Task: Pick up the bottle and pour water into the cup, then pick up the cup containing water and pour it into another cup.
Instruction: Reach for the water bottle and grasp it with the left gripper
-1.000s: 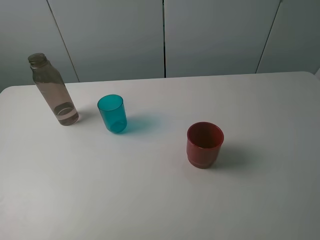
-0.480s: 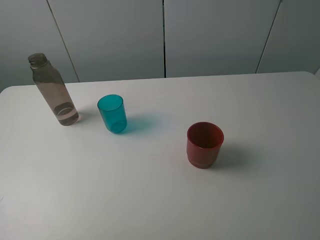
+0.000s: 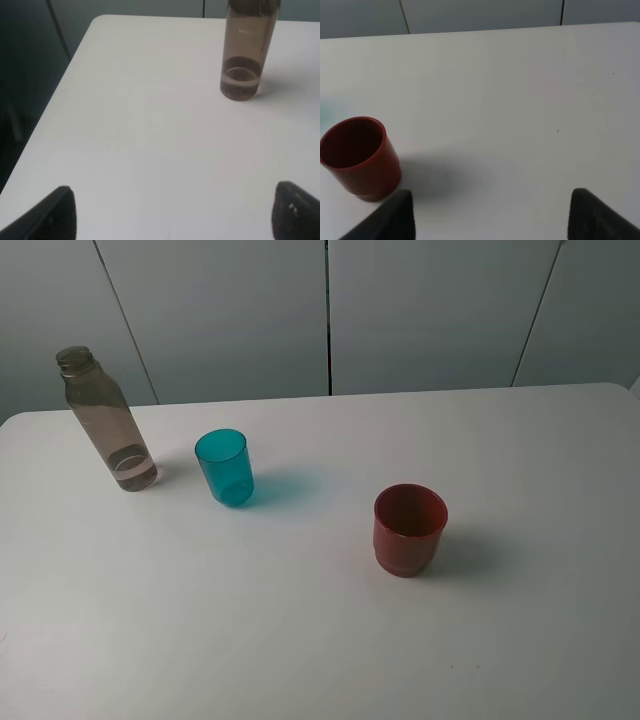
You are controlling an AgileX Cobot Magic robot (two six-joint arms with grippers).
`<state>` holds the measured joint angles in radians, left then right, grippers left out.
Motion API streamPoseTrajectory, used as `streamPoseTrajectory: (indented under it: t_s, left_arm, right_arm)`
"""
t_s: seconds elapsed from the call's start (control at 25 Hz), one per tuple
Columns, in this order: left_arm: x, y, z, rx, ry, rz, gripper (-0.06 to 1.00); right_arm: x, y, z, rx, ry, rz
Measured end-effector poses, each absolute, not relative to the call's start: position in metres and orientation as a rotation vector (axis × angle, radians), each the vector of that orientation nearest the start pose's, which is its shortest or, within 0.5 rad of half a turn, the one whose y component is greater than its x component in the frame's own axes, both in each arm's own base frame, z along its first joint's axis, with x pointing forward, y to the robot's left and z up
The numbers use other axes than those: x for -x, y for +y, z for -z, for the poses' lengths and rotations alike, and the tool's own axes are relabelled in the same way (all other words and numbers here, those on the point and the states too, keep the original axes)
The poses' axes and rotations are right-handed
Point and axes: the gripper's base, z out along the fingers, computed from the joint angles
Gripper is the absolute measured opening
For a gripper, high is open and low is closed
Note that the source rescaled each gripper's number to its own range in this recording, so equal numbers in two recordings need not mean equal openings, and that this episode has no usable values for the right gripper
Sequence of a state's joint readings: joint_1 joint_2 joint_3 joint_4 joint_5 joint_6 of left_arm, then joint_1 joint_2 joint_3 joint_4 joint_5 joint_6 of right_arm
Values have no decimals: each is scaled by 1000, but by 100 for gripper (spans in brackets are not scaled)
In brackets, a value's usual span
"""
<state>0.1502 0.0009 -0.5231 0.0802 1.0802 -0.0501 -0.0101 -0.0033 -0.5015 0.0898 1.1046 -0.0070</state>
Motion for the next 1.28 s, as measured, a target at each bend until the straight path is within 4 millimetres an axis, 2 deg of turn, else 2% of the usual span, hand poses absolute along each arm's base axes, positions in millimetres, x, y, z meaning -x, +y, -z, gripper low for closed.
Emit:
streamPoseTrajectory:
  t_s: [0.2,0.48,0.84,1.28]
  left_arm:
    - [14,4,-304,207,1986,-159,99]
    - [-6,7,-334,210,2044,-158,99]
    - [-60,15,-351,133,2081,-190,99]
    - [-135,21,-347,-30,2080,-206,99]
  right_arm:
    - [8,7,-274,-4,2082,-102]
    - [8,7,-274,-4,2082,-102]
    - [8,7,-274,4,2082,-98]
    - [8,7,-274,-4,2082,-102]
